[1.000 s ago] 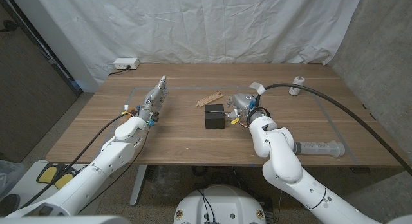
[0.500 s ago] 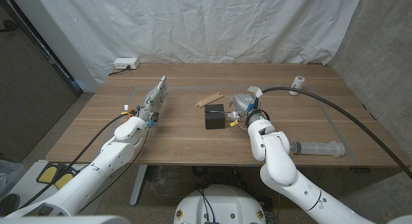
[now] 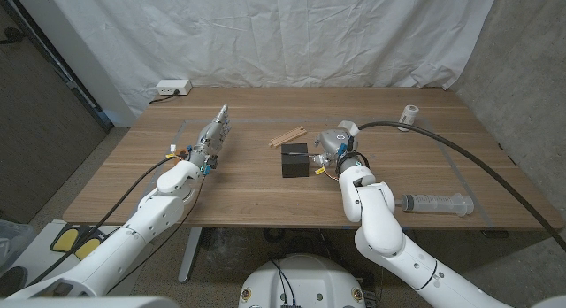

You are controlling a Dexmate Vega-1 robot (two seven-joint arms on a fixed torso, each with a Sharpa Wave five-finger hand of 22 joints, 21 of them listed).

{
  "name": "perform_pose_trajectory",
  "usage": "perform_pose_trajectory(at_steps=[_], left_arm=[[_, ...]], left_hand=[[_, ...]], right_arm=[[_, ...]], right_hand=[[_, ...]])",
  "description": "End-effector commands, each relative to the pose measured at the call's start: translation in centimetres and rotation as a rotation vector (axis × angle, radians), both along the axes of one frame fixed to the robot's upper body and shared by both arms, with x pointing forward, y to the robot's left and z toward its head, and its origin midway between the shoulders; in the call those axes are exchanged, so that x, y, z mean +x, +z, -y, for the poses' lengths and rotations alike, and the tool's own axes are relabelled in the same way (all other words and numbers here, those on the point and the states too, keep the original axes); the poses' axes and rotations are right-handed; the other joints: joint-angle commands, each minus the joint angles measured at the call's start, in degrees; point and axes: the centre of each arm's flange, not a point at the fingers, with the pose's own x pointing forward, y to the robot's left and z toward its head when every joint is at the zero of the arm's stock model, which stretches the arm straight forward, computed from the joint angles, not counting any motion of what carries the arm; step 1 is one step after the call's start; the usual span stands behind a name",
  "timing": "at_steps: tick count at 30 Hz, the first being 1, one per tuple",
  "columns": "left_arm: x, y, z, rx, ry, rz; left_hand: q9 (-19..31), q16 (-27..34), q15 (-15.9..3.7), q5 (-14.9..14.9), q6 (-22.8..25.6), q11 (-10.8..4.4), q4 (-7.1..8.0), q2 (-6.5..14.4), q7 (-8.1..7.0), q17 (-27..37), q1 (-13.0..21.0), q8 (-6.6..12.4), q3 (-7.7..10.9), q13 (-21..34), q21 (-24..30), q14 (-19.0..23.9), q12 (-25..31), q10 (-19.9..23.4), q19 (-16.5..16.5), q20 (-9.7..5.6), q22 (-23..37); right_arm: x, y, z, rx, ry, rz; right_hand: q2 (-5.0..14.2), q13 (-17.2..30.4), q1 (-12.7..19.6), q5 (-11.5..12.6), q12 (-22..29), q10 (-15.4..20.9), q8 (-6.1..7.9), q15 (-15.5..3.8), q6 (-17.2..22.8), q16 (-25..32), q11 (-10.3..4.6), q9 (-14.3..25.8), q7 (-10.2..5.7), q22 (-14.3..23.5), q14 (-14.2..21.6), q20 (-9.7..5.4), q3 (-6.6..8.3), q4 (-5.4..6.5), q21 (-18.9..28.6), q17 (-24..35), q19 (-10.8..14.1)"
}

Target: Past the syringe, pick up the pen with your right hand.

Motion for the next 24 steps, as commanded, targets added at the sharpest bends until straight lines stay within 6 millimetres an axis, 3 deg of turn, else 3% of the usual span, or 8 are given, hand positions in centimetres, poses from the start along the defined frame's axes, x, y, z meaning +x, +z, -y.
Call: perform_pose_trajectory(at_steps=[1, 24], left_arm=[[0.3, -0.1, -0.4, -0.008, 0.002, -0.003], [0.9, -0.4, -0.2, -0.004, 0.000, -0.017]], left_hand=[[0.17, -0.06, 0.49, -0.07, -2.74, 0.17, -0.14, 0.03, 0.59, 0.13, 0.74, 0.25, -0.14, 0.25, 0.05, -3.56, 0.17, -3.79, -3.72, -1.64, 0.18], [0.18, -0.05, 1.15, -0.31, -2.97, 0.06, -0.09, 0.09, 0.42, 0.15, 0.89, 0.11, -0.26, 0.27, 0.03, -3.66, 0.21, -3.67, -3.94, -1.16, 0.20]], right_arm=[[0.6, -0.4, -0.2, -0.010, -0.006, -0.010], [1.7, -0.6, -0.1, -0.031, -0.017, -0.027]], right_hand=[[0.19, 0.18, 0.33, -0.11, 0.12, 0.40, -0.07, 0.12, 0.53, 0.18, -0.04, 0.05, -0.38, 0.27, 0.56, -0.80, 0.18, -0.38, -0.08, 0.15, 0.93], [0.68, 0.17, 0.46, -0.81, 0.12, 0.51, 0.45, 0.13, 2.28, 0.15, -0.02, 0.28, -1.10, 0.64, 0.62, -0.79, 0.25, -0.43, -1.41, 0.13, 1.44]])
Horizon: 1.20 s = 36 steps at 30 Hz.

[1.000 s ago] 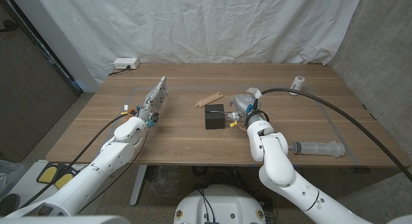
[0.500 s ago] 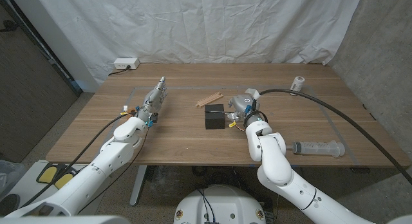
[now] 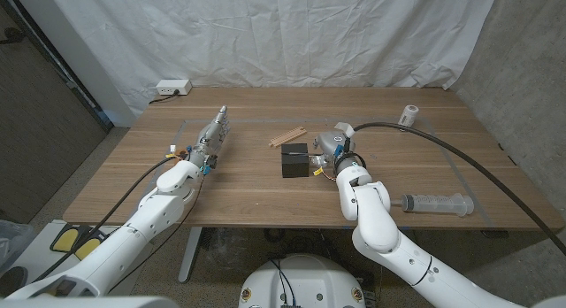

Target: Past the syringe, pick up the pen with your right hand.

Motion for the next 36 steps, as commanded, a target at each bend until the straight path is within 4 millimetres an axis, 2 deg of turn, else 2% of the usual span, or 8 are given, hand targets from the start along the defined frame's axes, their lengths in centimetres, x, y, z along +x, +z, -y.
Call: perform_pose_trajectory(at_steps=[1, 6, 9, 17, 30, 36], left_arm=[[0.4, -0.3, 0.2, 0.000, -0.004, -0.010], [0.6, -0.4, 0.4, 0.008, -0.007, -0.018], [0.7, -0.5, 0.4, 0.008, -0.010, -0.021], [1.1, -0.5, 0.4, 0.009, -0.013, -0.027], [1.4, -0.2, 0.5, 0.015, -0.019, -0.023], [1.5, -0.1, 0.7, 0.018, -0.025, -0.022]], left_hand=[[0.18, -0.05, 0.67, -0.10, -2.96, 0.07, -0.09, 0.10, 0.44, 0.15, 0.90, 0.11, -0.26, 0.27, 0.03, -3.57, 0.23, -3.61, -3.94, -1.12, 0.08], [0.18, -0.04, 0.73, -0.15, -2.93, 0.12, -0.07, 0.12, 0.44, 0.16, 0.93, 0.12, -0.29, 0.27, 0.05, -3.58, 0.23, -3.60, -3.95, -1.12, 0.09], [0.18, -0.04, 0.74, -0.18, -2.94, 0.03, -0.06, 0.13, 0.47, 0.16, 0.94, 0.12, -0.30, 0.27, 0.05, -3.59, 0.21, -3.64, -3.96, -1.12, 0.09], [0.19, -0.04, 0.80, -0.26, -2.96, 0.19, -0.04, 0.16, 0.42, 0.17, 0.99, 0.10, -0.34, 0.27, 0.06, -3.63, 0.21, -3.64, -4.02, -1.09, 0.10], [0.19, -0.04, 0.83, -0.38, -2.98, 0.09, 0.00, 0.20, 0.41, 0.18, 1.06, 0.08, -0.40, 0.28, 0.07, -3.71, 0.20, -3.65, -4.08, -1.08, 0.10], [0.19, -0.05, 0.82, -0.42, -2.97, 0.14, 0.01, 0.22, 0.44, 0.18, 1.09, 0.09, -0.42, 0.28, 0.08, -3.77, 0.22, -3.60, -4.10, -1.07, 0.10]], right_arm=[[0.6, -0.1, 0.2, -0.010, -0.011, -0.011], [0.6, -0.2, 0.3, -0.011, -0.014, -0.009], [0.6, -0.2, 0.3, -0.015, -0.012, -0.010], [0.7, -0.1, 0.3, -0.012, -0.017, -0.011], [0.7, -0.1, 0.3, -0.008, -0.028, -0.010], [0.7, 0.0, 0.3, -0.008, -0.030, -0.007]], right_hand=[[0.13, 0.17, -0.12, -0.45, 0.12, 0.53, 0.48, 0.12, 0.89, 0.16, -0.01, 0.22, -0.18, 0.08, 0.64, -0.27, 0.03, -0.19, -0.24, 0.13, 0.49], [0.23, 0.17, -0.09, -0.60, 0.12, 0.56, 0.68, 0.11, 1.65, 0.17, 0.00, 0.37, -0.39, 0.02, 0.65, -0.27, 0.06, -0.20, -0.56, 0.13, 0.43], [0.29, 0.17, -0.11, -0.72, 0.12, 0.61, 0.86, 0.11, 2.20, 0.17, 0.01, 0.64, -1.27, -0.05, 0.64, -0.27, 0.07, -0.21, -0.83, 0.13, 0.39], [0.44, 0.17, -0.13, -0.98, 0.12, 0.72, 1.43, 0.10, 3.45, 0.18, 0.04, 1.56, -2.00, 0.32, 0.66, -0.26, 0.10, -0.21, -0.87, 0.14, 0.82], [0.49, 0.17, -0.18, -1.34, 0.10, 0.80, 1.79, 0.12, 4.02, 0.18, 0.05, 3.26, -2.21, 0.37, 0.77, -0.28, 0.09, -0.27, -1.45, 0.14, 1.02], [0.40, 0.18, -0.41, -1.50, 0.08, 0.93, 2.60, 0.13, 5.14, 0.16, 0.07, 4.64, -2.40, 0.33, 0.85, -0.29, -0.03, -0.22, -1.88, 0.14, 1.09]])
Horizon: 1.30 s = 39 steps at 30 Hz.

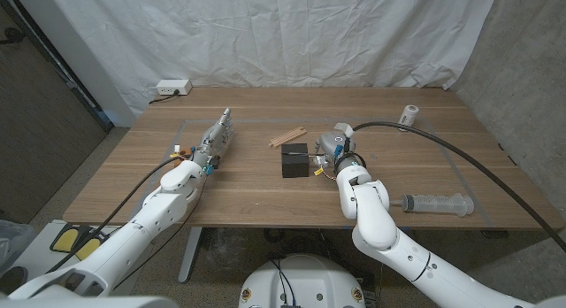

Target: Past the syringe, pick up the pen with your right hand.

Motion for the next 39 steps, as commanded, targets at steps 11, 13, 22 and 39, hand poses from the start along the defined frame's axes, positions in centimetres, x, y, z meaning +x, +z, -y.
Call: perform_pose_trajectory(at_steps=[11, 13, 22, 39], left_arm=[[0.30, 0.32, 0.26, 0.007, -0.010, 0.003], [0.35, 0.25, 0.22, 0.007, -0.008, 0.001], [0.43, 0.18, 0.24, 0.003, -0.010, 0.000], [0.62, -0.06, 0.51, 0.002, -0.015, -0.004]], left_hand=[[0.19, -0.04, 0.33, -0.24, -2.99, 0.28, 0.03, -0.06, 0.44, 0.18, 0.85, 0.08, -0.45, 0.28, 0.10, -3.81, 0.22, -3.58, -4.11, -1.06, 0.12], [0.19, -0.04, 0.37, -0.25, -3.01, 0.18, 0.04, -0.06, 0.41, 0.18, 0.86, 0.07, -0.46, 0.28, 0.10, -3.81, 0.22, -3.59, -4.12, -1.06, 0.12], [0.19, -0.03, 0.33, -0.32, -3.04, 0.02, 0.06, -0.04, 0.40, 0.18, 0.90, 0.06, -0.49, 0.29, 0.10, -3.81, 0.19, -3.66, -4.17, -1.06, 0.13], [0.19, -0.01, 0.35, -0.43, -3.13, 0.05, 0.09, -0.02, 0.34, 0.19, 0.98, 0.03, -0.56, 0.29, 0.07, -3.83, 0.15, -3.76, -4.33, -0.93, 0.13]], right_arm=[[-0.26, 0.23, -0.15, 0.001, -0.010, 0.009], [-0.30, 0.22, -0.15, 0.002, -0.009, 0.011], [-0.50, 0.02, -0.17, 0.007, 0.000, 0.024], [-0.53, 0.03, -0.13, 0.009, 0.011, 0.040]], right_hand=[[0.23, 0.19, -0.07, -0.30, 0.07, 0.80, 0.97, 0.01, 0.82, 0.14, -0.15, 2.82, -0.03, 0.41, 0.76, -0.19, 0.05, -0.29, -0.61, 0.13, 0.92], [0.26, 0.19, -0.06, -0.31, 0.08, 0.84, 1.08, -0.01, 1.03, 0.14, -0.14, 3.00, -0.06, 0.70, 0.76, -0.18, 0.06, -0.30, -0.39, 0.13, 1.17], [0.58, 0.18, -0.15, -0.56, 0.06, 0.78, 0.96, 0.01, 3.90, 0.10, -0.13, 2.43, -1.63, 0.73, 0.74, -0.17, 0.26, -0.25, -0.82, 0.10, 1.29], [1.00, 0.17, -0.28, -1.41, 0.06, 0.20, -1.61, 0.04, 7.81, 0.08, -0.07, -1.75, -1.51, 0.84, 0.38, -0.15, 0.72, -0.34, -1.39, 0.09, 1.19]])
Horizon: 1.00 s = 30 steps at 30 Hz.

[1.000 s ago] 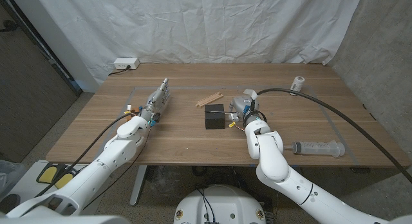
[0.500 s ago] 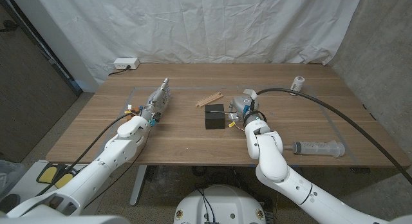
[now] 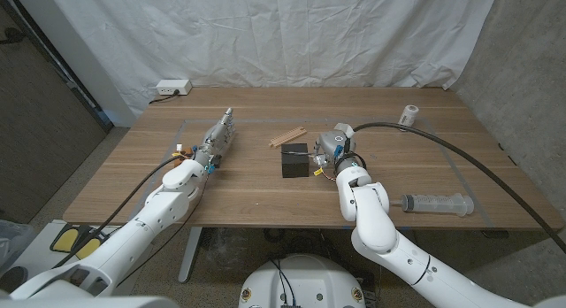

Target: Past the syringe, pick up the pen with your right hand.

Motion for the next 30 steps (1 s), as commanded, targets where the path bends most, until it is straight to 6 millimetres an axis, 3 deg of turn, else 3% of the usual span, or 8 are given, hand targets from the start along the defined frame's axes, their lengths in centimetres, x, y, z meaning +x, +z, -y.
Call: perform_pose_trajectory(at_steps=[1, 6, 30], left_arm=[[0.05, -0.20, 0.10, -0.001, 0.000, -0.003], [-0.08, -0.34, 0.04, -0.004, 0.004, -0.007], [-0.41, -0.29, 0.56, -0.004, 0.001, 0.000]], left_hand=[[0.20, 0.00, 0.31, -0.07, -3.13, 0.07, -0.07, 0.05, 0.35, 0.19, 0.47, 0.03, -0.40, 0.29, 0.07, -3.83, 0.14, -3.78, -4.34, -0.92, 0.14], [0.20, 0.00, 0.34, -0.10, -3.16, 0.08, -0.06, 0.05, 0.39, 0.19, 0.48, 0.02, -0.41, 0.29, 0.06, -3.82, 0.12, -3.85, -4.40, -0.87, 0.14], [0.20, -0.01, 0.34, -0.24, -3.35, 0.11, 0.00, 0.10, 0.26, 0.19, 0.60, -0.03, -0.50, 0.30, 0.08, -3.93, 0.15, -3.83, -4.49, -0.83, 0.14]], right_arm=[[0.20, -0.12, 0.03, 0.000, 0.008, 0.005], [0.40, -0.30, 0.06, 0.000, 0.013, 0.001], [0.17, -0.25, 0.37, -0.004, 0.033, 0.040]], right_hand=[[0.70, 0.17, 0.02, -0.27, 0.06, -0.31, -0.78, 0.04, 0.94, 0.08, 0.04, -0.72, -0.23, 0.10, 0.37, 0.16, 0.49, -0.10, -0.21, 0.10, 0.25], [0.77, 0.17, -0.08, -0.52, 0.07, -0.36, -1.26, 0.03, 1.28, 0.10, 0.05, -1.74, -0.16, 0.38, 0.29, 0.17, 0.59, -0.13, -0.08, 0.10, 0.48], [1.55, 0.17, 0.56, -1.09, 0.07, -0.44, -0.94, 0.02, 5.90, 0.18, 0.12, -4.51, -1.00, 0.58, 0.02, 0.19, 1.53, -0.64, -0.26, 0.13, 0.43]])
